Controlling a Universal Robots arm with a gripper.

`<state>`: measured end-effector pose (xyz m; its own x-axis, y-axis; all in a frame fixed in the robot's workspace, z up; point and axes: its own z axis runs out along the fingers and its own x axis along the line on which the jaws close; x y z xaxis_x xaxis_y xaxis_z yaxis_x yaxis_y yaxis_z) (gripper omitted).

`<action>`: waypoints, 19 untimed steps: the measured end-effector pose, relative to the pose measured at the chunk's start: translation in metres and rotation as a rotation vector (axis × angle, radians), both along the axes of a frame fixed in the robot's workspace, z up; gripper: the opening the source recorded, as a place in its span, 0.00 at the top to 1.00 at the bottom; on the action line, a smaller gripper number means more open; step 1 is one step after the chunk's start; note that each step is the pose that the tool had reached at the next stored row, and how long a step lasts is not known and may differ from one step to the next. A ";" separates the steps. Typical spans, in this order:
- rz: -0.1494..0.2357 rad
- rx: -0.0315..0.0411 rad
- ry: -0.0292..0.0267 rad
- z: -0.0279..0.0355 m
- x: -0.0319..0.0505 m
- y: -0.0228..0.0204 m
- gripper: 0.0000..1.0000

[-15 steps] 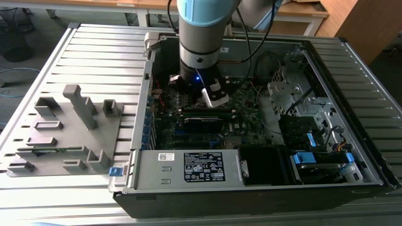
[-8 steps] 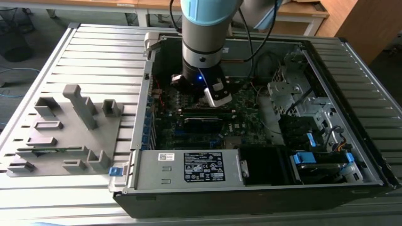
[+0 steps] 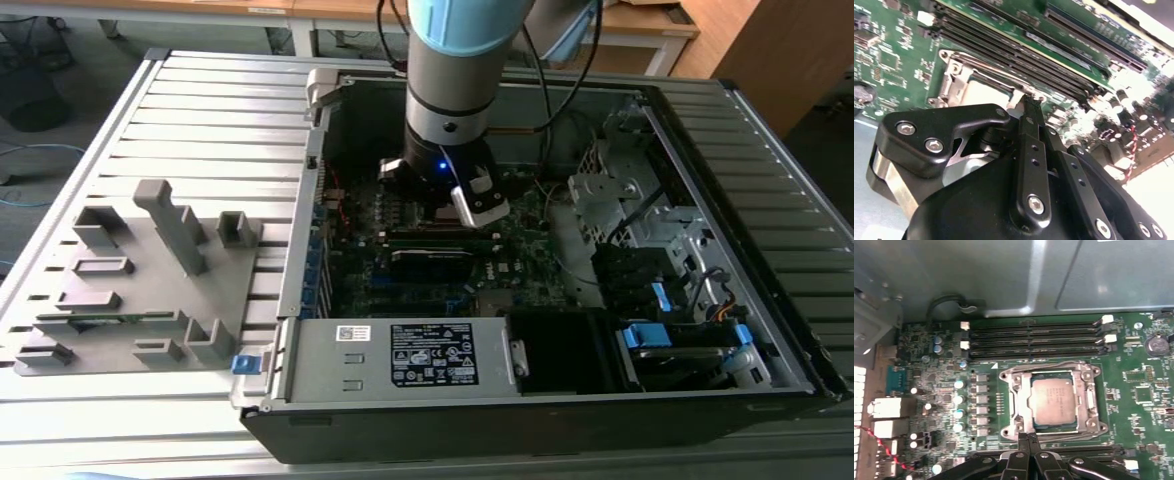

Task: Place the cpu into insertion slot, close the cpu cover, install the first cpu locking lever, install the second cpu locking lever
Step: 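Install the second cpu locking lever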

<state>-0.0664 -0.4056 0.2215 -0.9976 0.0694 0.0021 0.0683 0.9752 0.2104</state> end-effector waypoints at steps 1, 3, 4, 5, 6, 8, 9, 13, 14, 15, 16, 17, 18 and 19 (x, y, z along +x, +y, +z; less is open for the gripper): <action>0.000 -0.0004 0.0000 -0.0001 0.0017 0.0000 0.89; -0.001 -0.0026 0.0000 -0.0001 0.0042 0.0003 0.89; -0.001 -0.0059 0.0000 -0.0001 0.0049 0.0010 0.89; -0.002 -0.0114 0.0000 -0.0001 0.0055 0.0023 0.89; -0.002 -0.0177 -0.0001 -0.0002 0.0060 0.0042 0.89; -0.002 -0.0303 0.0000 -0.0002 0.0066 0.0092 0.89; -0.002 -0.0359 0.0000 -0.0003 0.0068 0.0120 0.89; -0.002 -0.0584 -0.0001 -0.0004 0.0086 0.0229 0.89; -0.002 -0.0645 -0.0002 -0.0005 0.0095 0.0253 0.89; -0.002 -0.0701 0.0000 -0.0005 0.0104 0.0274 0.89; -0.002 -0.0751 0.0000 -0.0006 0.0117 0.0292 0.89; -0.002 -0.0794 0.0000 -0.0007 0.0130 0.0313 0.89; -0.002 -0.0834 -0.0001 -0.0009 0.0146 0.0334 0.89; -0.002 -0.0870 -0.0001 -0.0010 0.0163 0.0356 0.89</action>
